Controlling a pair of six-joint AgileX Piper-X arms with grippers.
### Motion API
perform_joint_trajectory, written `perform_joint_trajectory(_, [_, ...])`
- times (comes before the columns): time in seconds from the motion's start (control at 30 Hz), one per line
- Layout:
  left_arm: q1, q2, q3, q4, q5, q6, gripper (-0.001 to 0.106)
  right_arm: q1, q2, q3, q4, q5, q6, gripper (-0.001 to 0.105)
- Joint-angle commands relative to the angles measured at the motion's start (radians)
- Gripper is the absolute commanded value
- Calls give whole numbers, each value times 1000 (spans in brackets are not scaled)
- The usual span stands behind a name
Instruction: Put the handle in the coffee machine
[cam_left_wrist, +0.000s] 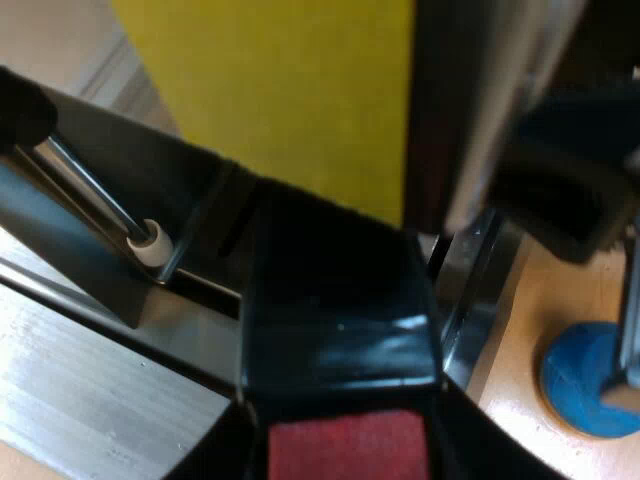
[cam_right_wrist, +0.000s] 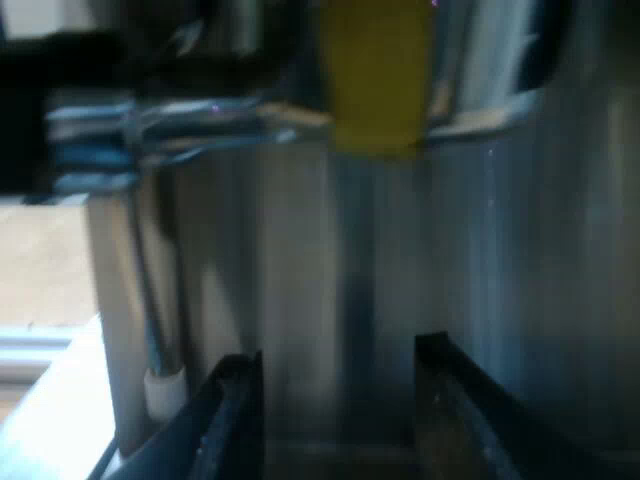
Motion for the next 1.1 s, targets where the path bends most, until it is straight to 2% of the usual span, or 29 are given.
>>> perform_joint_trajectory(0.03, [-4, -18, -39, -56, 112, -18, 1, -31, 1, -8, -55, -2, 8, 38])
perform_joint_trajectory(0.17, [-4, -18, -39, -56, 112, -18, 1, -50, 1, -8, -57, -25, 8, 38])
perform_joint_trajectory(0.3, [-4, -18, -39, -56, 112, -18, 1, -69, 1, -8, -72, -100, 8, 38])
perform_joint_trajectory(0.53, [-1, -18, -39, -48, 112, -18, 1, -84, 1, -10, -105, -137, 4, 38])
perform_joint_trajectory(0.57, [-1, -18, -39, -48, 112, -18, 1, -84, 1, -10, -108, -144, -1, 38])
perform_joint_trajectory(0.63, [-1, -18, -39, -48, 112, -18, 1, -84, 1, -10, -133, -159, -60, 38])
perform_joint_trajectory(0.73, [-1, -18, -39, -48, 112, -18, 1, -86, 1, -10, -175, -180, -111, 38])
perform_joint_trajectory(1.03, [-1, -18, -39, -48, 112, -18, 1, -91, 1, -10, -212, -187, -114, 38])
perform_joint_trajectory(1.1, [-1, -18, -39, -48, 112, -18, 1, -93, 1, -10, -272, -187, -114, 37])
